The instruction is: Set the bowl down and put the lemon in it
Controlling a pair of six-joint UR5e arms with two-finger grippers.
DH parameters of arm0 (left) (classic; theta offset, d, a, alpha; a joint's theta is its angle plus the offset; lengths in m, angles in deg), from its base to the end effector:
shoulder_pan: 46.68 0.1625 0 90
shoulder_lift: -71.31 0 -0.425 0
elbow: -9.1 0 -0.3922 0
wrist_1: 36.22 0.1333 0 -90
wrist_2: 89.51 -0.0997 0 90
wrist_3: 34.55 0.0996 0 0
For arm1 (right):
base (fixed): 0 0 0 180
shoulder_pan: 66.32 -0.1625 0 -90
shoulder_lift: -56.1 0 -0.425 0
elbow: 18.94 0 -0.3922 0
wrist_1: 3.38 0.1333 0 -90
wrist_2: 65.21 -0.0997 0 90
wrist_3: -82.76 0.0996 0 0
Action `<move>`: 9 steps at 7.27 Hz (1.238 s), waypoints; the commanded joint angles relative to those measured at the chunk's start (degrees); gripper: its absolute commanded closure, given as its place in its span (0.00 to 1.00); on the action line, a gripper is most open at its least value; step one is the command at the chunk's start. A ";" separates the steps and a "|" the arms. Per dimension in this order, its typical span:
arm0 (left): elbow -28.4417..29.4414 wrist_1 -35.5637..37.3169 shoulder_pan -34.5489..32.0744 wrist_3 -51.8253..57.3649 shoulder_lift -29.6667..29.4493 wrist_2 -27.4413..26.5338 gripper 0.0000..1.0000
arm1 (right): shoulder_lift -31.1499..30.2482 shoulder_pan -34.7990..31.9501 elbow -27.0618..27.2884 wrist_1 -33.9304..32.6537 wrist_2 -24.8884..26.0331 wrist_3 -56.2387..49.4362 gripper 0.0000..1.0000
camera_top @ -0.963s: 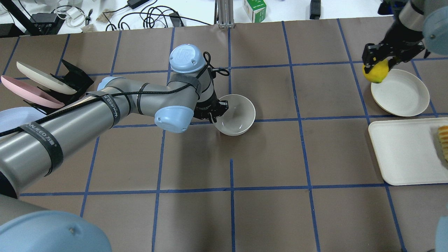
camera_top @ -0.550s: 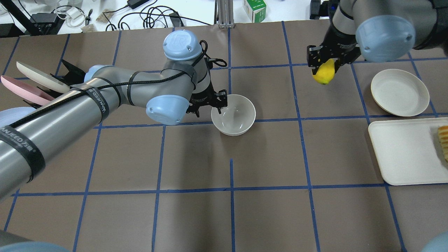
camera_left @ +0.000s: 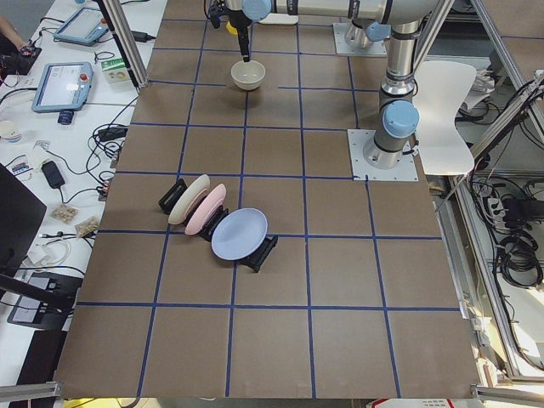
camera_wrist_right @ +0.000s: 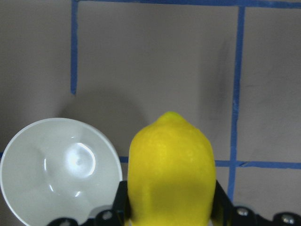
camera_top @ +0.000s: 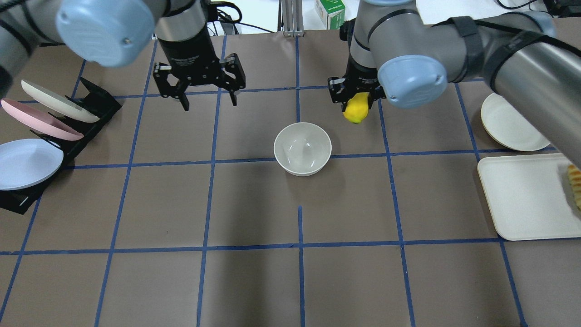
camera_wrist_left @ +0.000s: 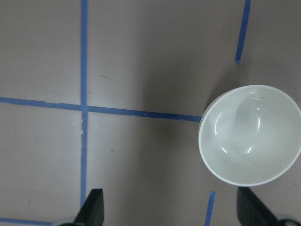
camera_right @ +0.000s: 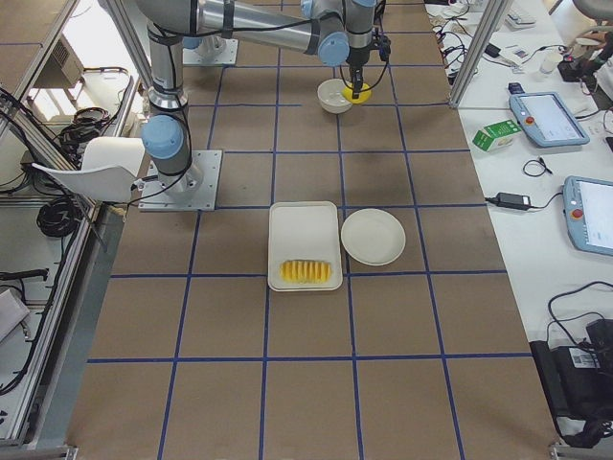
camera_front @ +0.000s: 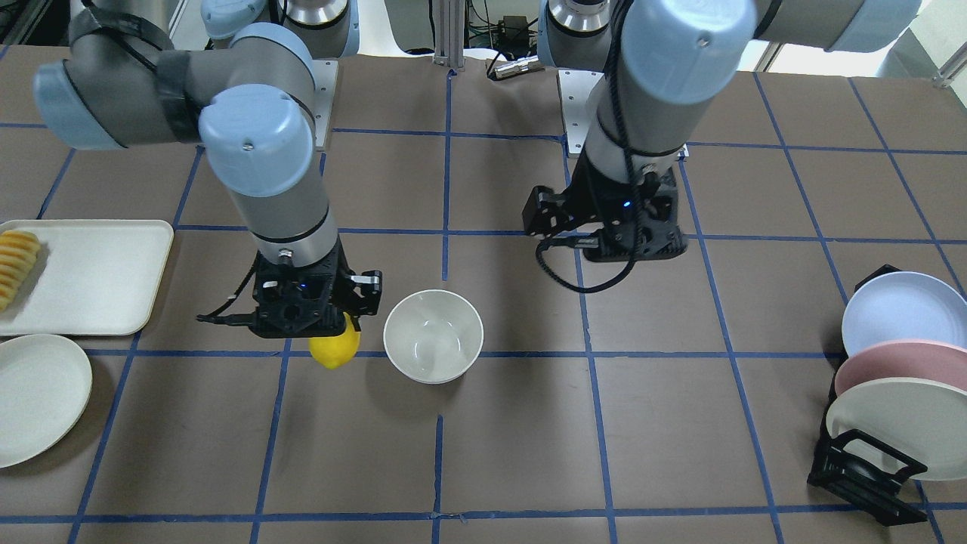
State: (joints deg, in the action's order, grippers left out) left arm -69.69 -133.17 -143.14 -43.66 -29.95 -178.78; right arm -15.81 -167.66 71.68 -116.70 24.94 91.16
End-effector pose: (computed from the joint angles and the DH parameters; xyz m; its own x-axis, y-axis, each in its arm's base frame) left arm -0.1969 -0.5433 0.4680 -0.9989 -0.0466 -0.0068 -0.0471 0.9914 0.1223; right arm 0.2505 -0.5727 0.3494 -0.9986 -0.0515 -0.0092 -0.0507 0.9955 -0.0799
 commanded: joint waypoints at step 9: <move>-8.66 11.61 4.00 1.37 8.18 -0.20 0.00 | 10.30 -10.90 0.70 -6.47 0.30 7.77 0.89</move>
State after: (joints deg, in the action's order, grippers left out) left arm -78.69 -120.93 -138.45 -42.35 -21.58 -178.92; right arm -5.83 -178.54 72.34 -122.90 25.63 99.00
